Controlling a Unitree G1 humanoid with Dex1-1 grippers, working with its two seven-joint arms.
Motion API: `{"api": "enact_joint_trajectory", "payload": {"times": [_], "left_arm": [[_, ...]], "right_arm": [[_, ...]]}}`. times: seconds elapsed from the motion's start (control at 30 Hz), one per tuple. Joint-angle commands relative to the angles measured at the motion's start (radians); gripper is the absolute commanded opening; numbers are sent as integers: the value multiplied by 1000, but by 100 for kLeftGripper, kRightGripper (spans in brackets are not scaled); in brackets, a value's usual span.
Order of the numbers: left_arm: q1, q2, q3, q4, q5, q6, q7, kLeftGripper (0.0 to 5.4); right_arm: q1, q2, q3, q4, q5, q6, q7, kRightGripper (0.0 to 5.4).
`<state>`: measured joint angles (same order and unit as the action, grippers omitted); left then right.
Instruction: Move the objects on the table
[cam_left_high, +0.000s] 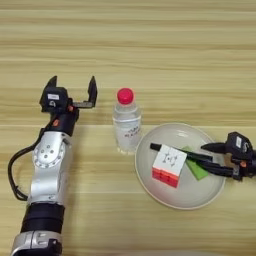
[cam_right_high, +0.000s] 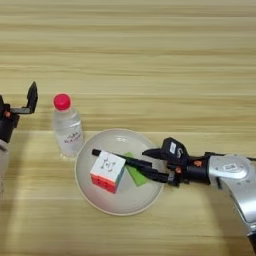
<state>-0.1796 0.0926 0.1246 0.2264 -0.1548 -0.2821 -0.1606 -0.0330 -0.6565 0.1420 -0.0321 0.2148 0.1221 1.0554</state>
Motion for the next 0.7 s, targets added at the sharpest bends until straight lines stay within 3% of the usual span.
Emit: {"api": "enact_joint_trajectory", "payload": {"times": [0.03, 0.4, 0.7], "left_arm": [[-10, 4, -6, 7, 8, -7, -6, 540], [7, 7, -11, -32, -1, 4, -14, 540], [39, 3, -10, -141, -58, 13, -56, 540]], "right_arm": [[-15, -3, -6, -5, 3, -8, 2, 311], [-26, -12, -63, -48, 56, -3, 6, 440], [-37, -18, -128, -101, 128, 14, 7, 530]]}}
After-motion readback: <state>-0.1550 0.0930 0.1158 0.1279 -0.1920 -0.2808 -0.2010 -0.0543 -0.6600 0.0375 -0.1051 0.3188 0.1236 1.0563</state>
